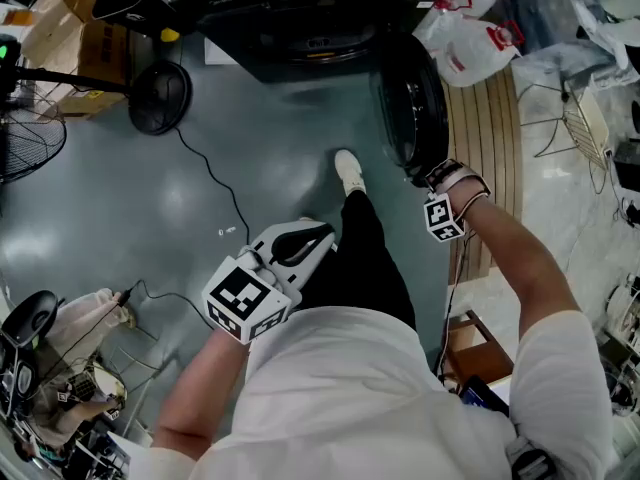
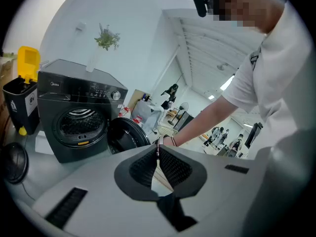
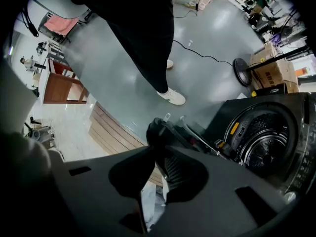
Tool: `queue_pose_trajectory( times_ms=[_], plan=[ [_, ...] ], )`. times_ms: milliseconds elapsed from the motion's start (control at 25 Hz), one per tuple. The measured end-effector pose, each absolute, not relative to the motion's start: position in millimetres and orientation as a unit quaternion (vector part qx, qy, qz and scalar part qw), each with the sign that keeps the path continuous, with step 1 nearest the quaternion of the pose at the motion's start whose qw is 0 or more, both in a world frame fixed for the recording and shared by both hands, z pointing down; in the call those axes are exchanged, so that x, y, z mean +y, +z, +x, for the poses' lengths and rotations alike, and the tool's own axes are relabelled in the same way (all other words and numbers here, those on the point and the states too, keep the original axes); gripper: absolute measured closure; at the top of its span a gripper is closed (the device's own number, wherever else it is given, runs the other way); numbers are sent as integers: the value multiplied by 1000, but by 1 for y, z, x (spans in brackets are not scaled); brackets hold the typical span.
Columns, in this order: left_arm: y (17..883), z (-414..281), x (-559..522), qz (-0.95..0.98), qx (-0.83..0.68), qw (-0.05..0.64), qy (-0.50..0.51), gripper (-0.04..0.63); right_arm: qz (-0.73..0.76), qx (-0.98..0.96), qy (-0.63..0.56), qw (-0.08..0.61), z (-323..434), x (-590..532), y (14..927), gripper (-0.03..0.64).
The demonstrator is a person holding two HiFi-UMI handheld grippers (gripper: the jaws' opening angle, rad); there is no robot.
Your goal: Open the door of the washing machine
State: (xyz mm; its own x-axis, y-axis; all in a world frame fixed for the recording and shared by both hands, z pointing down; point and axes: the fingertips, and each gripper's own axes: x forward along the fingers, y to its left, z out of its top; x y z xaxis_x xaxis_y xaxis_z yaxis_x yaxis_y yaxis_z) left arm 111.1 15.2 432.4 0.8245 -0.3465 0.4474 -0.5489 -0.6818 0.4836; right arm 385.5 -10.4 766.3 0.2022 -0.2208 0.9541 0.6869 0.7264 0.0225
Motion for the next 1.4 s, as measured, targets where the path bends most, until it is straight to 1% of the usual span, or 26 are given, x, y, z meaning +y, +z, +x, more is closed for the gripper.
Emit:
queue_pose_trajectory(
  times_ms=[200, 720, 920, 1200, 1280, 1400],
  plan=[
    [430, 115, 12, 904, -245, 310, 163, 571, -185, -564, -292, 750, 386, -18, 764, 566],
    [425, 120, 6, 906, -242, 304, 168, 571, -177, -575, -266, 753, 390, -18, 759, 555],
    [424, 123, 6, 908, -239, 301, 168, 571, -165, -597, -231, 751, 388, -12, 755, 545],
    [420, 119, 5, 911, -241, 294, 163, 571, -99, -662, -140, 730, 369, -10, 734, 546],
    [418, 115, 3, 911, -245, 291, 160, 571, -52, -697, -89, 710, 355, -11, 723, 549],
    [413, 109, -1, 911, -251, 286, 156, 571, 33, -756, -12, 653, 330, -16, 698, 559]
  ],
)
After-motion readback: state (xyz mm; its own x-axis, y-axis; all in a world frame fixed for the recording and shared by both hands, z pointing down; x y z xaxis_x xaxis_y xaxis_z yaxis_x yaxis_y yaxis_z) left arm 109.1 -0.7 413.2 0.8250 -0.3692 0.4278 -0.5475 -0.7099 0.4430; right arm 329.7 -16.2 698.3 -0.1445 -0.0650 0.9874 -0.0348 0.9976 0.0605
